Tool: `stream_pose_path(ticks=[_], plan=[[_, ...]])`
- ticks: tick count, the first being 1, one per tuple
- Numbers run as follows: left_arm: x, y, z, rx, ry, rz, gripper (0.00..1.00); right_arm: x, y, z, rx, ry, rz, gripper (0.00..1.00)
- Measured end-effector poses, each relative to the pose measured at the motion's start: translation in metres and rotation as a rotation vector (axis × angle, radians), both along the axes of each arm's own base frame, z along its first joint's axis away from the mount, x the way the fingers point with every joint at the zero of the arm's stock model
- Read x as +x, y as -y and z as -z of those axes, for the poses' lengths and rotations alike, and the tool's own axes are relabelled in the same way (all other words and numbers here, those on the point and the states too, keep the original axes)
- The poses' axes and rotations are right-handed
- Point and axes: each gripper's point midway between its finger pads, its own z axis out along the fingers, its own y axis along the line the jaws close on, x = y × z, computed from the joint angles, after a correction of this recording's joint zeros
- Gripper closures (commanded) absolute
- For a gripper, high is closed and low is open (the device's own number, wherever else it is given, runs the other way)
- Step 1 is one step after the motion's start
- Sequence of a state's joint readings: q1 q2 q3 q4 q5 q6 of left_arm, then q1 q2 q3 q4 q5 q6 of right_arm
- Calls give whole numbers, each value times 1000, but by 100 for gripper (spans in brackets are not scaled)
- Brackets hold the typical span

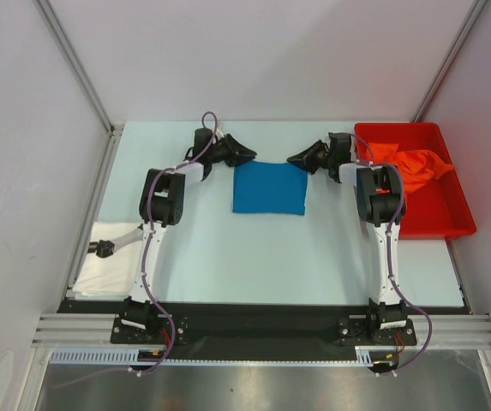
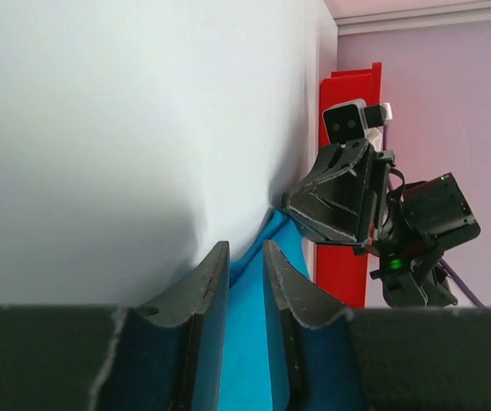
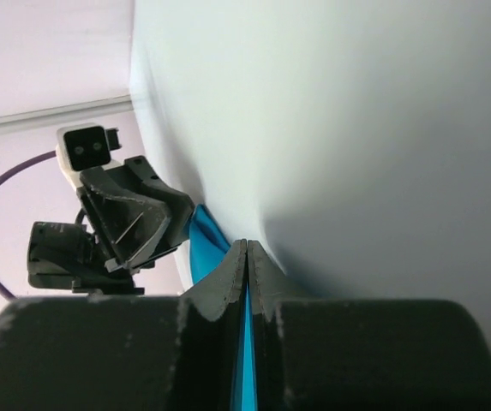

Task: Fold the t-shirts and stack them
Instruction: Fold the tshirt

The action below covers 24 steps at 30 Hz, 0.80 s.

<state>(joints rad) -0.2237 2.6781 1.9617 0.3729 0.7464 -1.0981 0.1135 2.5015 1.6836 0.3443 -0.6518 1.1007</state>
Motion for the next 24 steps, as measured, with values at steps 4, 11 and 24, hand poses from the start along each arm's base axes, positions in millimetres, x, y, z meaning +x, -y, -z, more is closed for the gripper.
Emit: stream_pose_path(ticks=[4,11,24], plan=[[2,-1,-2,37,-8,10,60,8,9,-3,-69,0,-9,94],[-7,-14,-39,165,18,21,49,10,28,-23,-213,8,-40,90],[-122,0,-82,109,52,80,64,-88,-33,-87,-119,110,-214,96]])
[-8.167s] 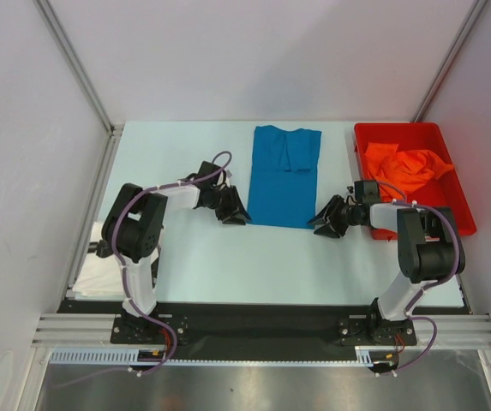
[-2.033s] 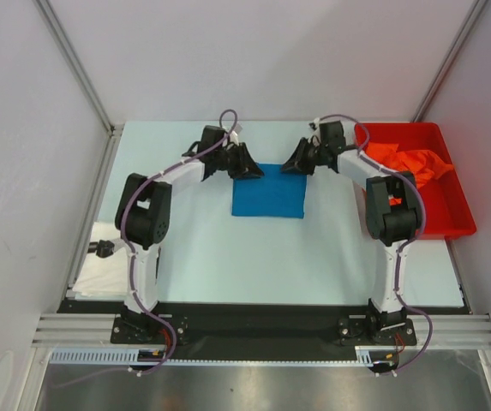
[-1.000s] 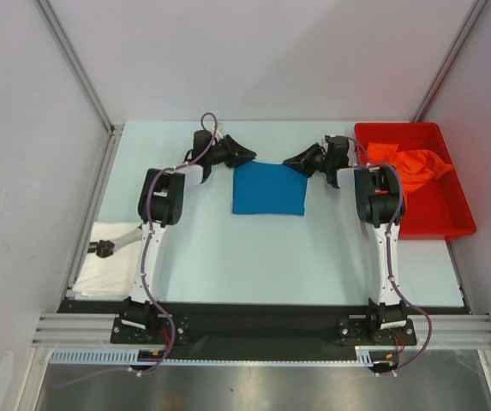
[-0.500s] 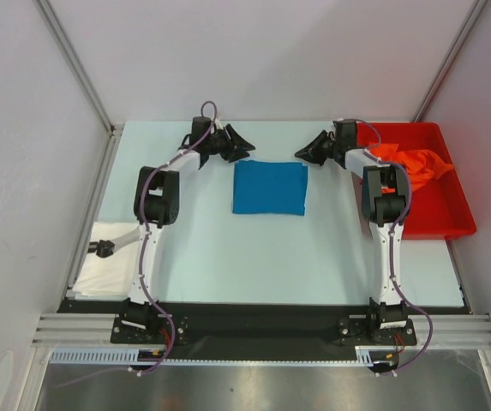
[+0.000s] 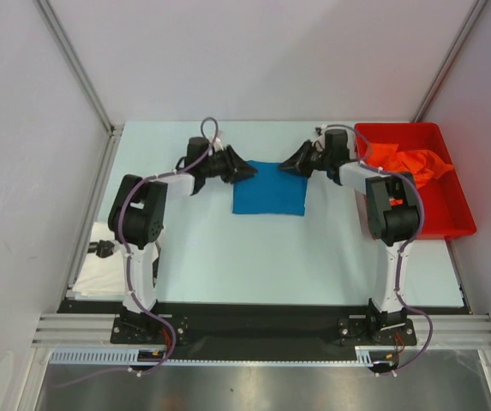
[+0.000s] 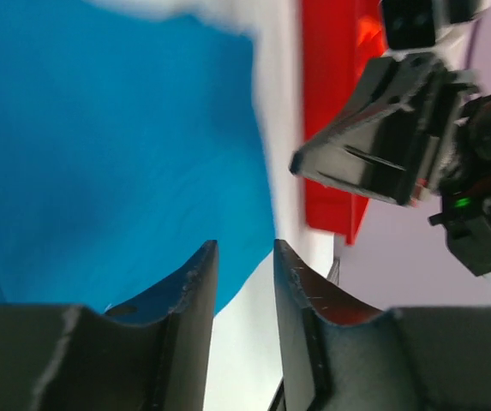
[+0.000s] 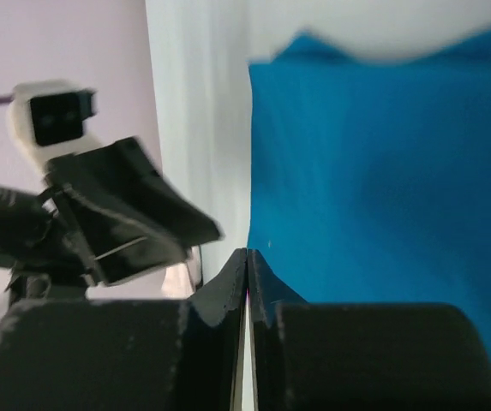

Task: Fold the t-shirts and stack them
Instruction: Fold the tshirt

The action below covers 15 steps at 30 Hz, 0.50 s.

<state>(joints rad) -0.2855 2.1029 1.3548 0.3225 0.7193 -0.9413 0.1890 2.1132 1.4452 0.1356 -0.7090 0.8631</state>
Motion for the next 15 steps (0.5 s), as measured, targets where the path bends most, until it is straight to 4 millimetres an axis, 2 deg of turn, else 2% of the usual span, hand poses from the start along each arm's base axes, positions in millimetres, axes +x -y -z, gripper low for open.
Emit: stream_pose_path(ticks=[3,6,8,10,15], plan=[[-29,7,47,7,-120,28,65,-31,-25,29,41,-70,-103,99],[-48,6,83,13,-212,38,66,-53,-33,54,61,-135,-187,100],[-53,4,91,1,-234,43,68,-61,-30,66,64,-160,-225,100],[-51,2,89,-4,-225,42,69,-67,-23,76,57,-189,-245,100],[-52,-1,92,9,-226,44,69,-79,1,90,33,-246,-266,100]])
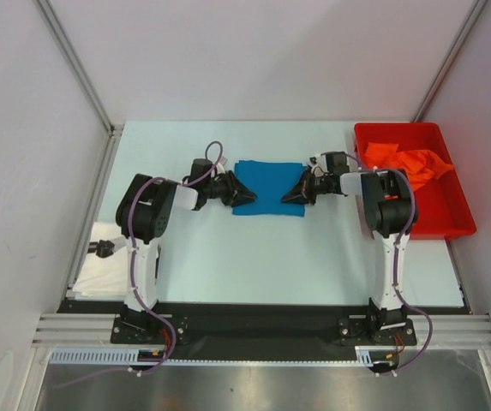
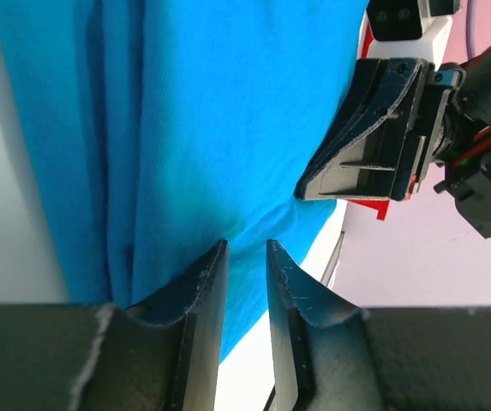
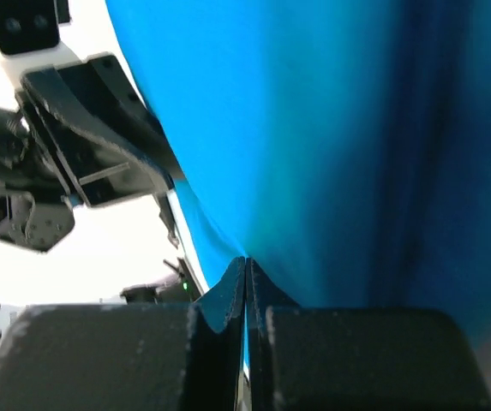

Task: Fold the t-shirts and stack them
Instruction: Fold the tshirt

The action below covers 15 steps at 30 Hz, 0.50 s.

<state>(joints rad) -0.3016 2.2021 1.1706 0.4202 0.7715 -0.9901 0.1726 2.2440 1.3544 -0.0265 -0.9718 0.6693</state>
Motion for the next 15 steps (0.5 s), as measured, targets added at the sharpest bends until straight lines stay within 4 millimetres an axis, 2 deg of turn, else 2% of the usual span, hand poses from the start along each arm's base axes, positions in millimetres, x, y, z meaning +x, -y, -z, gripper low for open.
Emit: stream_pose_path(ticks=[9,12,15], plan=[[-3,-4,2,18,4,34,69,-50,47,8,-38,-69,-24,100],[-4,-4,1,33,4,49,69,-55,59,8,-91,-83,-15,100],[-9,-8,-4,62,0,61,68,-47,60,-8,-135,-52,-23,100]])
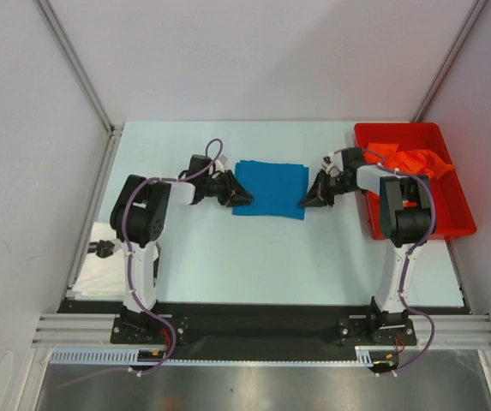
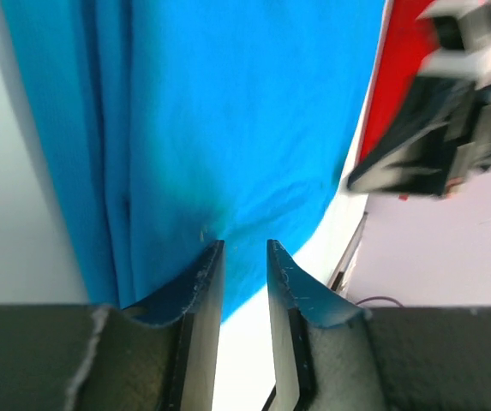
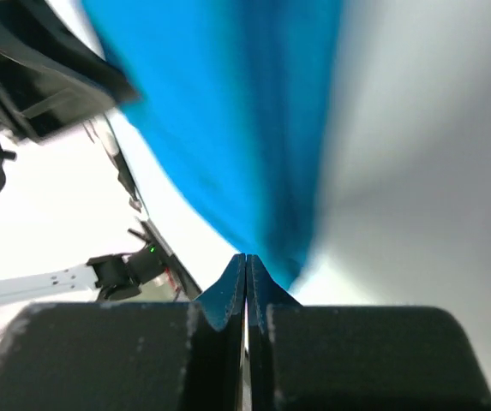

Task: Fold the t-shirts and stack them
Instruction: Fold the tshirt

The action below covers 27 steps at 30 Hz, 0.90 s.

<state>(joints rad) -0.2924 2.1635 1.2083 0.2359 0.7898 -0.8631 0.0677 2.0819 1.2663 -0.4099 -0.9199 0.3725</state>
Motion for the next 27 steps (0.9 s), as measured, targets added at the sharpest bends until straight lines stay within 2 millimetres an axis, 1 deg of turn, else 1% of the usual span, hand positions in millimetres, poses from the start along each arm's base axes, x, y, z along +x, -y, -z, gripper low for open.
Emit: stream_pose_path(ticks=[2,3,5,7,8,9,10,11,13,14,16,17,18,21,24,25,27], plan=[[-4,-4,-7,26,2,7,67,15,-11,-19,-11,63,-29,100],[-6,-5,-12,36,10,14,67,22,-21,-30,-8,100,-49,100],[-7,-6,-23,46,30,26,67,30,-46,-50,7,172,-105,100],[-4,-7,-31,48,53,35,67,32,-77,-64,35,213,-171,100],[-3,-7,-34,46,60,39,67,32,-92,-65,49,224,-202,100],[-3,-7,-34,44,60,41,67,33,-103,-63,59,226,-220,100],[-4,-8,-32,43,54,44,67,30,-116,-58,71,217,-244,100],[-4,-8,-30,43,48,46,68,25,-126,-48,80,192,-262,100],[-6,-9,-20,46,30,47,68,17,-134,-27,87,129,-274,100],[-9,-10,-12,52,14,48,69,13,-135,-15,86,97,-274,100],[-19,-13,3,70,-28,50,69,4,-127,7,72,30,-262,100],[-23,-14,6,67,-39,57,69,-3,-120,13,74,-1,-256,100],[-25,-14,6,65,-39,62,70,-8,-115,16,84,-22,-253,100],[-27,-15,8,68,-20,76,71,-18,-94,15,92,-22,-231,100],[-34,-17,8,73,-12,88,70,-26,-57,11,40,-36,-171,100],[-38,-19,8,81,-14,90,69,-26,-45,11,8,-38,-150,100],[-45,-23,7,104,-21,88,66,-22,-24,5,-57,-20,-110,95]])
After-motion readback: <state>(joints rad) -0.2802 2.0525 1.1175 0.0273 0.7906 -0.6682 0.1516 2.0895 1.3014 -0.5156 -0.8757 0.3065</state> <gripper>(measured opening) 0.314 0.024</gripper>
